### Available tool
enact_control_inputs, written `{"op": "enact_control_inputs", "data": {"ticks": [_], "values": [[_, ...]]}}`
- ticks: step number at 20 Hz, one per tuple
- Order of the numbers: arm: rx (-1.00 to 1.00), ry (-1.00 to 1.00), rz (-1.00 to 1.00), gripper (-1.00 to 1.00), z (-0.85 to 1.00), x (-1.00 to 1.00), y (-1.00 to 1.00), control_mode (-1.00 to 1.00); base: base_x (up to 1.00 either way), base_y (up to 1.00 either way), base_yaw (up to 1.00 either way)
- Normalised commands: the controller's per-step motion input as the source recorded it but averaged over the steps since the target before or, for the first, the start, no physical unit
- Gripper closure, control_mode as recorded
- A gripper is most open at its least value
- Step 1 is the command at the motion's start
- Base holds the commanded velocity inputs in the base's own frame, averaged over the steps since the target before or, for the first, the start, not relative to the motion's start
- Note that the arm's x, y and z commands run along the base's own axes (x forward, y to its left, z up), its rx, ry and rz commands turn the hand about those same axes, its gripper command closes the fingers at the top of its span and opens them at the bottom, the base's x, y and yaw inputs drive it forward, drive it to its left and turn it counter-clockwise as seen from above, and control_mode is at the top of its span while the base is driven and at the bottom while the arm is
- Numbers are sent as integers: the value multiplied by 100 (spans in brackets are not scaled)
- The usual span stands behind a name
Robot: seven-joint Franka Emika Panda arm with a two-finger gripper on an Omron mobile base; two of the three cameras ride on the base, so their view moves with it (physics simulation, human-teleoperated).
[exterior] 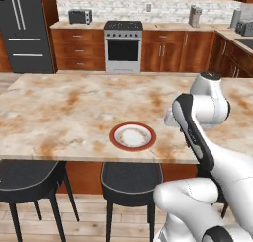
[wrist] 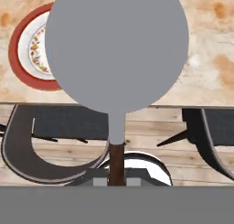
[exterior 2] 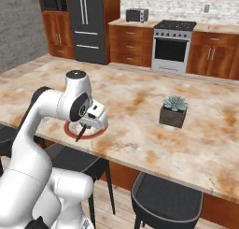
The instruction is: Take the fork and place it on the left side of the plate. Then take the spoon and place it on the right side of the plate. Make sure they're directly next to the plate.
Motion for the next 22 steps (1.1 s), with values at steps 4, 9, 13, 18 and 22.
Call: {"op": "enact_control_inputs", "data": {"ticks": [4, 9, 13, 18, 22], "values": [[0, 10, 0, 100, -52, 41, -30, -100, 0, 0, 0], [-6, 0, 0, 100, -57, 38, -15, -100, 0, 0, 0], [-7, 0, 0, 100, -58, 50, -5, -100, 0, 0, 0], [-4, 0, 0, 100, -47, 47, -6, -100, 0, 0, 0], [0, 0, 0, 100, -36, 59, -8, -100, 0, 0, 0]]}}
